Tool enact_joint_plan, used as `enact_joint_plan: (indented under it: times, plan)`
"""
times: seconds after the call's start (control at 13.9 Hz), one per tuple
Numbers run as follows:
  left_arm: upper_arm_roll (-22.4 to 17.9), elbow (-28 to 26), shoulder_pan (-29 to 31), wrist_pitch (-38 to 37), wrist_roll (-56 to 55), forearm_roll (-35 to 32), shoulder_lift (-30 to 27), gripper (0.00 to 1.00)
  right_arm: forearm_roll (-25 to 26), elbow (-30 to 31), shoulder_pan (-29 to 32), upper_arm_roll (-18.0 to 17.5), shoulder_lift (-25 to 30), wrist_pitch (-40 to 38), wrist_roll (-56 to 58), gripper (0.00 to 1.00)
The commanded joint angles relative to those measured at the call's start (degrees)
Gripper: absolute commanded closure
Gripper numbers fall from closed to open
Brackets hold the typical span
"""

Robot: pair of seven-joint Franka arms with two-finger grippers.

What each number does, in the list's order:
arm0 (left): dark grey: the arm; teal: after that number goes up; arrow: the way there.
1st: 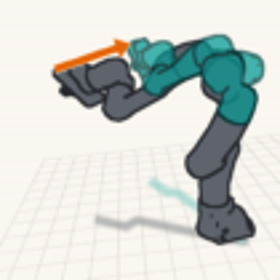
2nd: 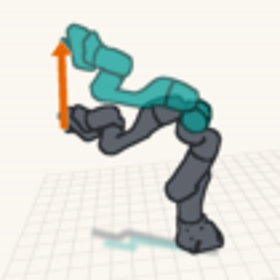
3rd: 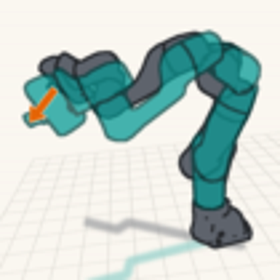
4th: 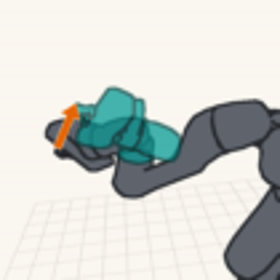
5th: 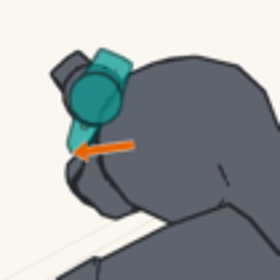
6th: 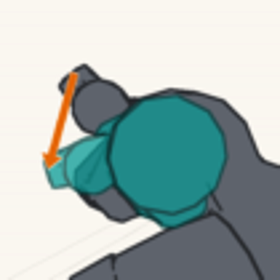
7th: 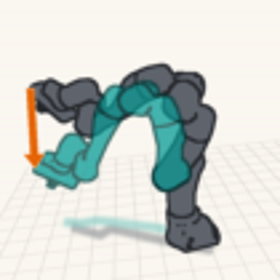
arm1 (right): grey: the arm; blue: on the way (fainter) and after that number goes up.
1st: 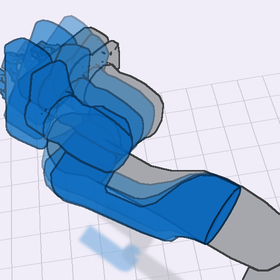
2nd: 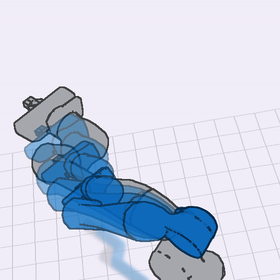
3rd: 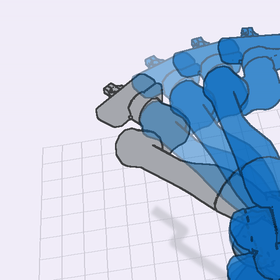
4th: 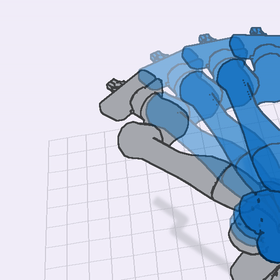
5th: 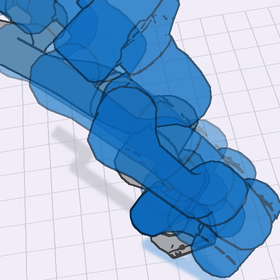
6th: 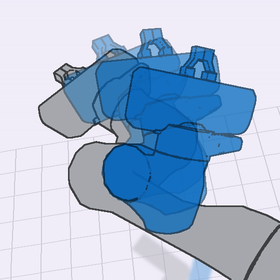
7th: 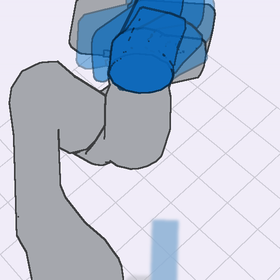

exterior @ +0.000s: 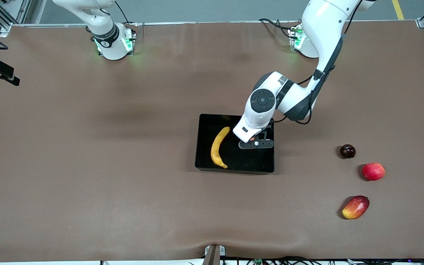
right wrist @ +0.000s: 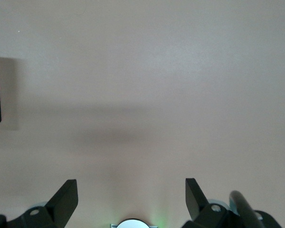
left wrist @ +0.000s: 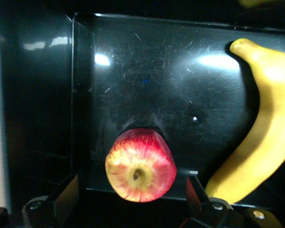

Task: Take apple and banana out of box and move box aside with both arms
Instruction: 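Lower the left gripper and grasp the red apple in the tray, then carry the apple out of the tray and lower it beside the plum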

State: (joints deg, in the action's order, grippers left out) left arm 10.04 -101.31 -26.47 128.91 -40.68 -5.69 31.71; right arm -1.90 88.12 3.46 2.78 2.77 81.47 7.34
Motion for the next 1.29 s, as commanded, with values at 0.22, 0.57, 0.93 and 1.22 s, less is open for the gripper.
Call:
enact_joint_plan:
  times: [0.22,0.57,0.93,1.22]
  plan:
    - [-0.02,-0.2,-0.16,5.91,-1.95,-1.43,4.4,0.08,-0.74,-0.05,1.37,-0.76,0.21,-0.34,0.4,0.0]
    - [0.07,0.15,0.45,5.3,-1.68,-1.43,2.22,1.0,-0.74,-0.05,1.37,-0.76,0.21,-0.34,0.4,0.0]
    - [-0.37,5.23,4.13,-2.24,1.2,-1.43,-4.72,1.0,-0.74,0.03,1.37,-0.76,0.21,-0.34,0.4,0.0]
    - [0.07,11.04,12.56,-9.98,13.66,-0.73,-5.96,1.0,-0.74,-0.05,1.37,-0.76,0.21,-0.34,0.4,0.0]
